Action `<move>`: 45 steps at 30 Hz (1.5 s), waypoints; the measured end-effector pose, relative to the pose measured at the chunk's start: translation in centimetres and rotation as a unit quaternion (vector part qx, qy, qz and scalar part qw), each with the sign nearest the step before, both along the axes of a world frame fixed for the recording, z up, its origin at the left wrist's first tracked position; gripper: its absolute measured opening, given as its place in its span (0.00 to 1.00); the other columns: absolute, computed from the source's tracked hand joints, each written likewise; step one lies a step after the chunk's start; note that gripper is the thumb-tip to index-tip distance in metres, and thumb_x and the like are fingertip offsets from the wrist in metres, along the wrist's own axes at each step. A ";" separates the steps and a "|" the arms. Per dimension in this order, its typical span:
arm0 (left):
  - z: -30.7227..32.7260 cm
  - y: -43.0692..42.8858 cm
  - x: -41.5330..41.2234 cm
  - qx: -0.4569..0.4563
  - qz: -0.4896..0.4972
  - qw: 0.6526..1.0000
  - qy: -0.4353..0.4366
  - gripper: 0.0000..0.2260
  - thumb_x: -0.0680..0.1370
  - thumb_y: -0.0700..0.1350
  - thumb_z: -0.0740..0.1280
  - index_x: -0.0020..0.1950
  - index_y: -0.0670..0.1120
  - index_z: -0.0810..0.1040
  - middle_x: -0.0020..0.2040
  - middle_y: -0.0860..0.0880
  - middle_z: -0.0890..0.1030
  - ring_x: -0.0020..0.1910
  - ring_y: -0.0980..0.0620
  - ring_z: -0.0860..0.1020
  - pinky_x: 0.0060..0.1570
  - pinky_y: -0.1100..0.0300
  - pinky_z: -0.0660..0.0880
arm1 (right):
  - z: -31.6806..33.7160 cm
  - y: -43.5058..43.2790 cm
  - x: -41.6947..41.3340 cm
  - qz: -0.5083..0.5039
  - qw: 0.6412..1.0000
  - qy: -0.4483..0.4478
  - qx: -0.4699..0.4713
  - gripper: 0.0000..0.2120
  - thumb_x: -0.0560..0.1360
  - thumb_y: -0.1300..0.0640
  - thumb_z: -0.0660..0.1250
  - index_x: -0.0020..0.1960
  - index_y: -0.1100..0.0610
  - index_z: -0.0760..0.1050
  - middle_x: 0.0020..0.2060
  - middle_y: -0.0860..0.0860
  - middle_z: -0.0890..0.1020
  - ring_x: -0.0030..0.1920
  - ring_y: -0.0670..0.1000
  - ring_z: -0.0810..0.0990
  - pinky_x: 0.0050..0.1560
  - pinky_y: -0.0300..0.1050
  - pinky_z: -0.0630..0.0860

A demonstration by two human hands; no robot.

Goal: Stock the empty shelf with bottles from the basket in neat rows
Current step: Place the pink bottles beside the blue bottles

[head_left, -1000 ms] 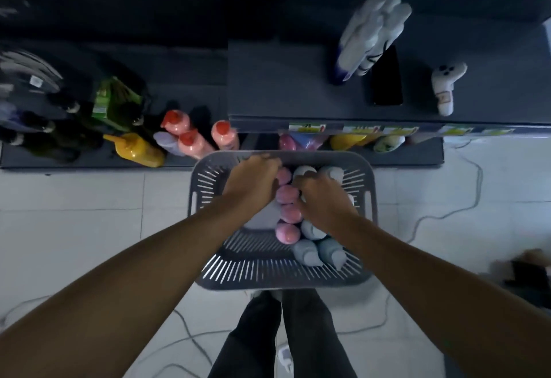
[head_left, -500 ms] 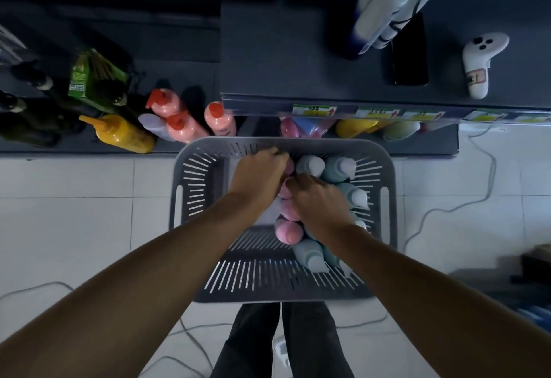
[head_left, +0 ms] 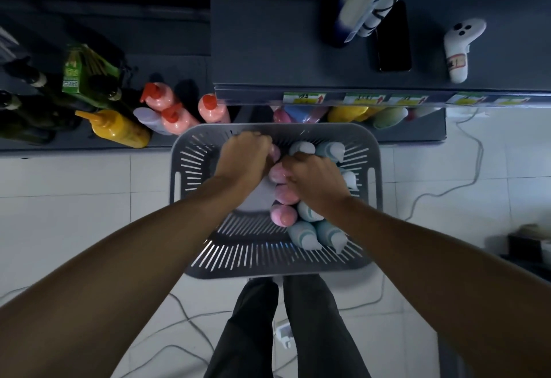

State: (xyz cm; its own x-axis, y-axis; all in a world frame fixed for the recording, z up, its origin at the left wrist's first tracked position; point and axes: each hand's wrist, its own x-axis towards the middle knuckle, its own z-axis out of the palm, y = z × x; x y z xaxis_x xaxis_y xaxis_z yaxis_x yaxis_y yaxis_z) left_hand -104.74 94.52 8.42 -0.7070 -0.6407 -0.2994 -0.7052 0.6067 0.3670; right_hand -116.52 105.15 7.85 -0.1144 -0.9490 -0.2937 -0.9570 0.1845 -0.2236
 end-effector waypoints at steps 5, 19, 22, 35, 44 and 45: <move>4.5 -0.3 0.6 0.006 0.018 1.000 -0.009 0.05 0.77 0.49 0.67 0.42 0.52 0.80 0.47 0.46 0.83 0.47 0.41 0.81 0.44 0.54 0.74 | 4.2 -0.8 -0.7 -0.021 0.999 -0.019 -0.030 0.06 0.74 0.57 0.65 0.47 0.57 0.78 0.46 0.58 0.83 0.45 0.62 0.82 0.39 0.48 0.64; 20.8 -2.3 -0.7 -0.077 -0.005 0.997 -0.015 0.08 0.72 0.49 0.72 0.48 0.49 0.85 0.46 0.42 0.82 0.45 0.38 0.82 0.44 0.52 0.80 | 20.4 -2.3 -4.5 -0.053 0.995 0.013 -0.084 0.08 0.67 0.53 0.70 0.46 0.52 0.81 0.39 0.54 0.83 0.44 0.61 0.82 0.41 0.48 0.77; 24.7 -2.3 -1.4 -0.083 -0.013 0.996 -0.005 0.07 0.71 0.48 0.74 0.47 0.48 0.86 0.46 0.42 0.82 0.44 0.39 0.82 0.46 0.50 0.82 | 24.4 -1.7 -5.7 -0.066 0.992 0.002 -0.109 0.06 0.67 0.54 0.71 0.43 0.53 0.82 0.34 0.50 0.79 0.40 0.57 0.81 0.39 0.46 0.76; 39.9 0.0 -7.3 -0.163 -0.074 0.981 0.077 0.08 0.65 0.49 0.76 0.41 0.47 0.87 0.38 0.47 0.84 0.37 0.47 0.82 0.39 0.52 0.83 | 41.3 2.8 -11.9 -0.072 0.984 0.034 -0.160 0.07 0.65 0.55 0.77 0.42 0.55 0.83 0.36 0.46 0.83 0.40 0.49 0.81 0.43 0.47 0.79; 47.4 2.0 -15.4 -0.179 -0.100 0.971 0.127 0.06 0.67 0.47 0.75 0.39 0.45 0.86 0.35 0.48 0.84 0.37 0.49 0.83 0.38 0.49 0.83 | 49.6 5.7 -19.9 -0.091 0.979 0.040 -0.179 0.08 0.63 0.55 0.79 0.39 0.51 0.82 0.34 0.42 0.83 0.39 0.41 0.81 0.43 0.46 0.81; 47.9 2.2 -16.6 -0.188 -0.098 0.968 0.131 0.06 0.67 0.47 0.75 0.39 0.45 0.86 0.36 0.48 0.84 0.38 0.50 0.83 0.37 0.48 0.82 | 50.1 5.9 -21.3 -0.089 0.980 0.042 -0.176 0.08 0.63 0.55 0.79 0.38 0.50 0.81 0.34 0.42 0.82 0.39 0.41 0.81 0.43 0.46 0.81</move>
